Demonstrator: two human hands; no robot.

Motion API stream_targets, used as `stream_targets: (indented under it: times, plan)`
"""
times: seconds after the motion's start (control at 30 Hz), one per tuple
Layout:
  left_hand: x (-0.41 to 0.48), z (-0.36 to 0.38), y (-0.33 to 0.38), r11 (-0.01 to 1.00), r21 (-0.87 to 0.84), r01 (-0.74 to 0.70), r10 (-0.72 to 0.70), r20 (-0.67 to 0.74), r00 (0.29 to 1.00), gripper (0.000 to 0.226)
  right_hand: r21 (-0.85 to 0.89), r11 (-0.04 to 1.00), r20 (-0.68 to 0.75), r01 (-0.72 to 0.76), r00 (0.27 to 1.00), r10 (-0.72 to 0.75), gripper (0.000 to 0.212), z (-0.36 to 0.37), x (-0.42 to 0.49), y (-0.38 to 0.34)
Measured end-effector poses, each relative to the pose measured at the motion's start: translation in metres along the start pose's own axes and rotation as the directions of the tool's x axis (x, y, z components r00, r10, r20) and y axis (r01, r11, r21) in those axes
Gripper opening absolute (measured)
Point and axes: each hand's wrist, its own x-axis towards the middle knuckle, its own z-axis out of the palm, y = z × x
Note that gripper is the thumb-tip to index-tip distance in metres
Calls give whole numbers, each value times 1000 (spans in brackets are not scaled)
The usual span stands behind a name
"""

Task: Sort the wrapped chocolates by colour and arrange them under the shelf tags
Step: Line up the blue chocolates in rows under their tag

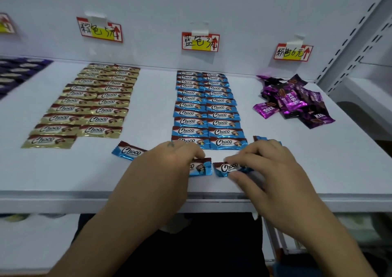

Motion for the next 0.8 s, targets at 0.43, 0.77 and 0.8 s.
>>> stream_targets:
  times: [0.43, 0.77, 0.8]
  plan:
    - [-29, 20, -3, 994, -57, -93, 82, -178, 981, 35, 97, 995, -93, 31, 995, -22, 23, 5, 6, 4]
    - [-24, 40, -4, 999, 41, -32, 42, -264, 964, 40, -33, 999, -93, -22, 995, 19, 34, 15, -5, -6]
    - [-23, 41, -4, 999, 38, -35, 45, -281, 959, 39, -51, 998, -96, -30, 995, 25, 35, 16, -4, -6]
